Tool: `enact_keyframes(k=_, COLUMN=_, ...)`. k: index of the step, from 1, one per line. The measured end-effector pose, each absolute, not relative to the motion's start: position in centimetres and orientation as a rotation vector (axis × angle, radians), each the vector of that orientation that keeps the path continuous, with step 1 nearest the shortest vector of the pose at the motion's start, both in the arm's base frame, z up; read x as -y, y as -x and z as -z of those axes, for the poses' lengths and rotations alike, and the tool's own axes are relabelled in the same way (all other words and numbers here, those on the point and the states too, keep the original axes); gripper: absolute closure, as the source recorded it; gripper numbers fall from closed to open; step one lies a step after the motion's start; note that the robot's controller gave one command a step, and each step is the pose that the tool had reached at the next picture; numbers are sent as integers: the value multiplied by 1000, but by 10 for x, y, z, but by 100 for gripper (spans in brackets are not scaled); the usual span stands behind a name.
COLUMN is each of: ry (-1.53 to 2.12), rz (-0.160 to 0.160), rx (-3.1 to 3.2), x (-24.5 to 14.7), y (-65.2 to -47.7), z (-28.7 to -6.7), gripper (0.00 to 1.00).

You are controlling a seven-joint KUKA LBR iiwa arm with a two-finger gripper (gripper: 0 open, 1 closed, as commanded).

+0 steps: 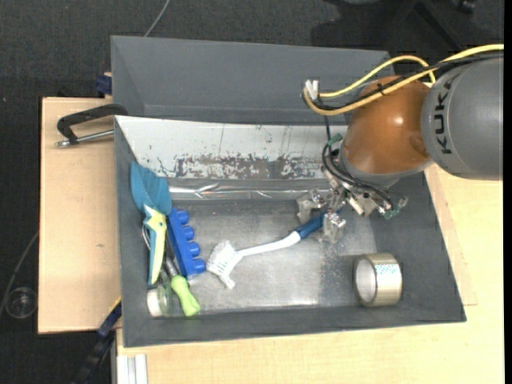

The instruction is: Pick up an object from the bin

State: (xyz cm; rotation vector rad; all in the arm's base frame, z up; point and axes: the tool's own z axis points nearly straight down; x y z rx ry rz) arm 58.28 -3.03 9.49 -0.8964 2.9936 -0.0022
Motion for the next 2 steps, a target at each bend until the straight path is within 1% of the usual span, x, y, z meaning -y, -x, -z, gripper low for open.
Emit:
enact_keyframes(k=1, ry=897, rz=0, rx=-2997, x=30, y=-582, z=-102, gripper=100)
enact_keyframes(k=2, ry=895, rz=1, rx=-2994, x=30, y=-582, z=-115, gripper=100)
